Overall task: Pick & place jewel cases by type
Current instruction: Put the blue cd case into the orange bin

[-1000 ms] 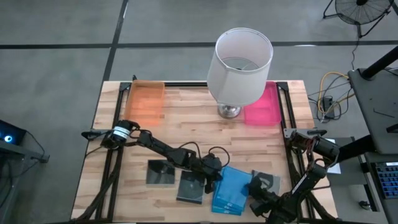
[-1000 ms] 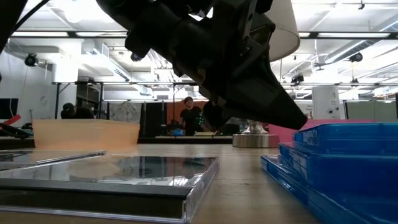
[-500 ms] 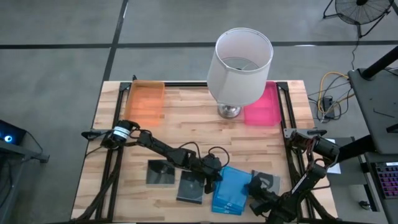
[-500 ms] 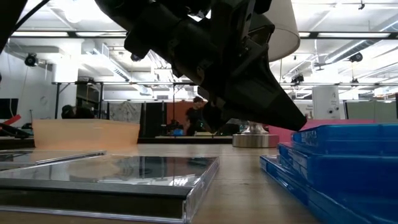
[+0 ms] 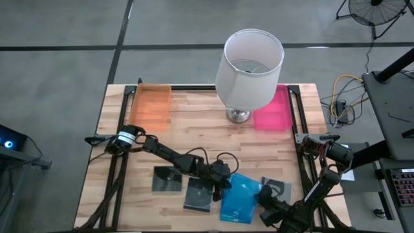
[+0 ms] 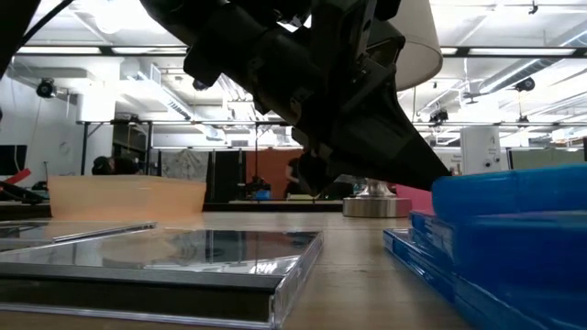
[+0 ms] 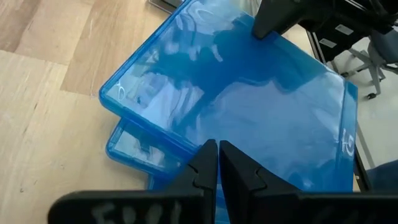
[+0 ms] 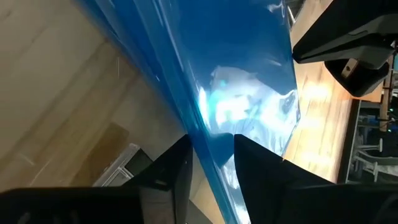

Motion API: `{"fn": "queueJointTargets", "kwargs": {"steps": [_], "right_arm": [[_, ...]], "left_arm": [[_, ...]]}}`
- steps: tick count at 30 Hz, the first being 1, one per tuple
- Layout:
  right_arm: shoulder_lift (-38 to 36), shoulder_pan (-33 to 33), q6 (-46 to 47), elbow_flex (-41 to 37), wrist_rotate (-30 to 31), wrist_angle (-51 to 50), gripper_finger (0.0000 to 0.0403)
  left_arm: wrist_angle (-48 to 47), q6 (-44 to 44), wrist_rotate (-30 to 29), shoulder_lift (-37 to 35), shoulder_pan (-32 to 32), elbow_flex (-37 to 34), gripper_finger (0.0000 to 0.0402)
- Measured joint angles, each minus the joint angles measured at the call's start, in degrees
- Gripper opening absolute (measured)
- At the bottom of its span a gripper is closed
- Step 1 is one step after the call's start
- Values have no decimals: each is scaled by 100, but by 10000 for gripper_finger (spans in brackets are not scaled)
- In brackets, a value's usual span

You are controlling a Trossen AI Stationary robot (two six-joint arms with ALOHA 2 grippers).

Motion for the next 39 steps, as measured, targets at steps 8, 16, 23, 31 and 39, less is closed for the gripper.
{"fn": "queueJointTargets", "kwargs": {"steps": [8,16,23,31,39], "right_arm": [[0,-7,-20,90,280,-159,89],[-4,-23,9,378,558,-696,72],[-7,-74,4,580,597,-752,58],[-9,-74,5,639,592,-891,33],[-9,-81,65,712,592,-1293,31]], "left_arm": [[1,2,58,0,0,0,0],[131,2,81,-1,2,-4,0],[153,-26,149,-1,26,0,0],[122,-44,229,-1,44,129,0],[-571,306,267,-5,46,630,0]]}}
